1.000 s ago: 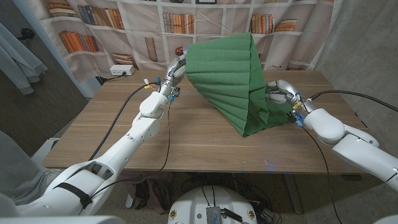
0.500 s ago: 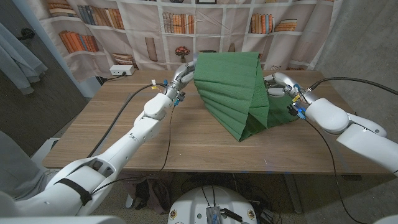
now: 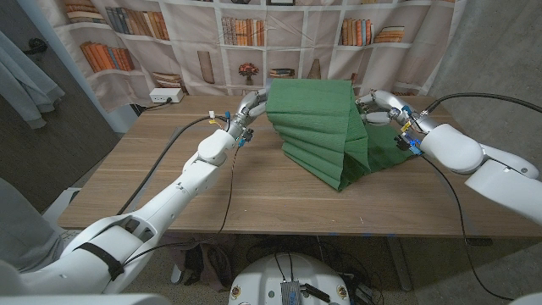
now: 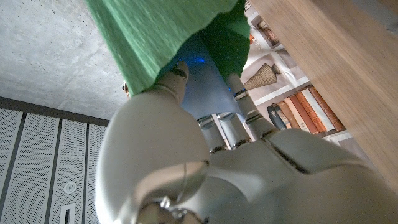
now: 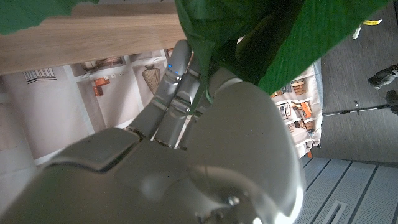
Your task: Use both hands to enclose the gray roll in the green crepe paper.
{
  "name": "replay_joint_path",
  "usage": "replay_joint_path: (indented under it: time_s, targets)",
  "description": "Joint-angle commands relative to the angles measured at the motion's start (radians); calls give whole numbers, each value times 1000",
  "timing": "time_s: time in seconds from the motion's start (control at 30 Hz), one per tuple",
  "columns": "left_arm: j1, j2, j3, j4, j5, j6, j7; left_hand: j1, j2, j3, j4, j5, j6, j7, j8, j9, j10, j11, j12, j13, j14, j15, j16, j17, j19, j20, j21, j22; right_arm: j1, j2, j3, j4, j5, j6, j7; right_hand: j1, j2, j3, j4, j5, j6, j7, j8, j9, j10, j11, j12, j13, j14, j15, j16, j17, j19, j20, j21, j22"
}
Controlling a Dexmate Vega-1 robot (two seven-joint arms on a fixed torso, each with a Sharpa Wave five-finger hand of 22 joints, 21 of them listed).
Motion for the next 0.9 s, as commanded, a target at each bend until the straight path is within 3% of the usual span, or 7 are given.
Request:
replay_joint_path:
  time_s: [0.03,0.3,0.9]
  targets:
    - [-13,-7,7,23,-1,-4,-10,8,6,-4,-3,6,7,-1,5,3,6,-2,-2,4,11,-131,4,5,-6,-31,7,0,0,-12,38,-22,-19,-5,26,7,3,3,-1,8,11,1,-2,6,6,-1,5,4,3,-62,-2,1,3,-156,5,0]
    - [-19,-14,9,40,-3,-11,-16,9,6,-5,-3,6,8,2,6,3,7,0,-2,4,10,-131,3,6,-5,-32,8,0,-23,-19,87,-34,-33,-22,37,8,2,4,-1,8,10,1,-3,6,5,-1,5,7,4,-62,-3,1,2,-156,6,-3]
    - [-9,-10,8,45,-15,-8,-24,9,6,-6,-2,6,8,2,10,7,7,-3,-3,4,10,-131,2,7,-6,-31,9,0,-66,17,164,-62,-41,-51,64,7,2,5,-1,9,11,1,-5,7,7,0,2,7,5,-62,-5,2,3,-156,9,-10]
